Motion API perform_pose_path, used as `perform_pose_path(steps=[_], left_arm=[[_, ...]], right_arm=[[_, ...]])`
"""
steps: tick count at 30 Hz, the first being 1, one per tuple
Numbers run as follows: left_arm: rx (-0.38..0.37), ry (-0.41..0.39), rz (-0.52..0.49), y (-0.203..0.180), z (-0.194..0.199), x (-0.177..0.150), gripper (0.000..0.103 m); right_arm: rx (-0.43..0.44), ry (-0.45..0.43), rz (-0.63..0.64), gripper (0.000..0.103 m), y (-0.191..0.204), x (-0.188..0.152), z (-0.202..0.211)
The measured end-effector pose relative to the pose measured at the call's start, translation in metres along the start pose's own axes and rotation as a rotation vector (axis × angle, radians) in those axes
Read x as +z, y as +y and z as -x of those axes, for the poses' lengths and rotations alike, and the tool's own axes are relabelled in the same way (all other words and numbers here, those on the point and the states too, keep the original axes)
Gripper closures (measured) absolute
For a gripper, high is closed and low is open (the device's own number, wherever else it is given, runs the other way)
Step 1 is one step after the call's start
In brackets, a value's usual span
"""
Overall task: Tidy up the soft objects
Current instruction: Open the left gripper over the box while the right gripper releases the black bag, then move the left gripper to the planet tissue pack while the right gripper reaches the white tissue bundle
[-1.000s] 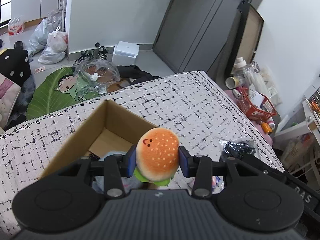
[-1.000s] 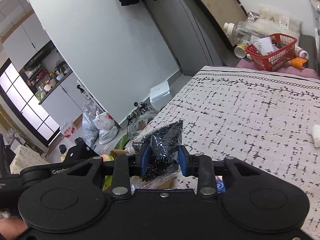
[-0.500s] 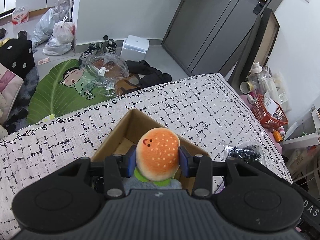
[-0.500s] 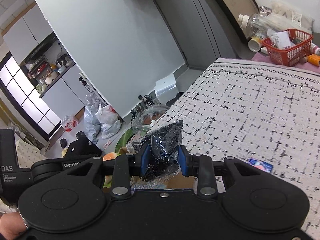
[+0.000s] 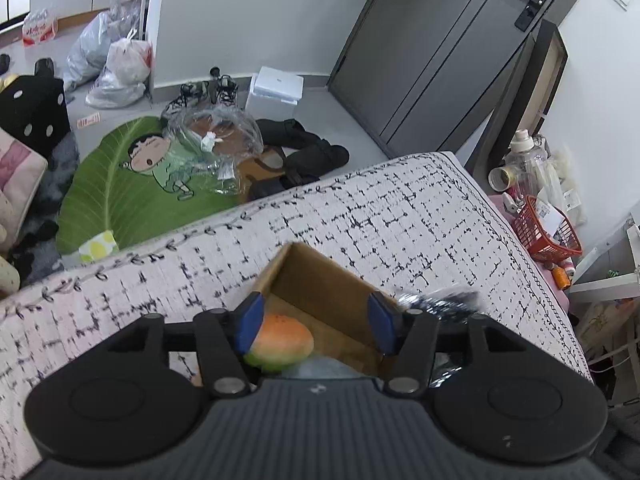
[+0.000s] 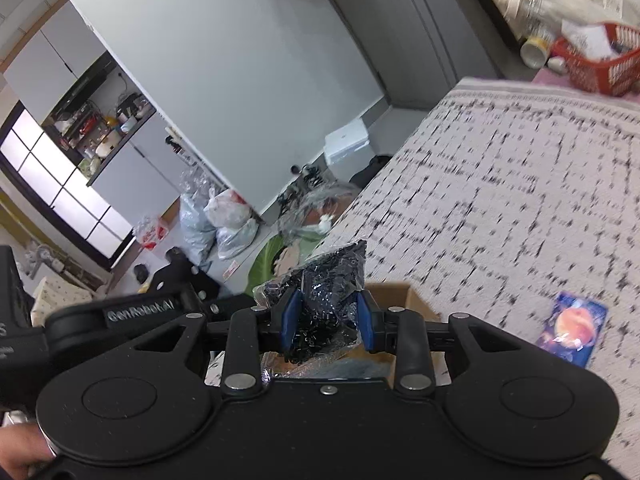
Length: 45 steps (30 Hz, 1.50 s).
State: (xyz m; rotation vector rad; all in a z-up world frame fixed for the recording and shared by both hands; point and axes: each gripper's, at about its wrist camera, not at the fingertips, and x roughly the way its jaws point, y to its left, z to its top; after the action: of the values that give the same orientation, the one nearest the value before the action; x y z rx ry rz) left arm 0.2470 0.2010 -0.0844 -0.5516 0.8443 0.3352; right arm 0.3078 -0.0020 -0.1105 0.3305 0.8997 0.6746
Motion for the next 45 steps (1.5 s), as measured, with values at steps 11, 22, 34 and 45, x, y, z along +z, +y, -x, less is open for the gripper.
perform_pose_path(steps=[11, 22, 34, 45], left_arm=[[0.012, -0.005, -0.008, 0.001, 0.016, 0.002, 0.046], [0.02, 0.013, -0.067, -0.027, 0.02, -0.022, 0.045], [0.044, -0.02, -0.115, -0.068, 0.033, -0.039, 0.027], [0.044, -0.049, -0.175, -0.121, 0.043, -0.059, 0.025]], right_arm=[[-0.015, -0.003, -0.031, 0.045, -0.005, 0.002, 0.013], [-0.046, -0.033, -0.01, 0.025, -0.016, 0.007, 0.045], [-0.063, -0.084, -0.018, 0.008, -0.045, 0.014, 0.081], [-0.102, -0.117, -0.054, 0.0, -0.081, 0.019, 0.115]])
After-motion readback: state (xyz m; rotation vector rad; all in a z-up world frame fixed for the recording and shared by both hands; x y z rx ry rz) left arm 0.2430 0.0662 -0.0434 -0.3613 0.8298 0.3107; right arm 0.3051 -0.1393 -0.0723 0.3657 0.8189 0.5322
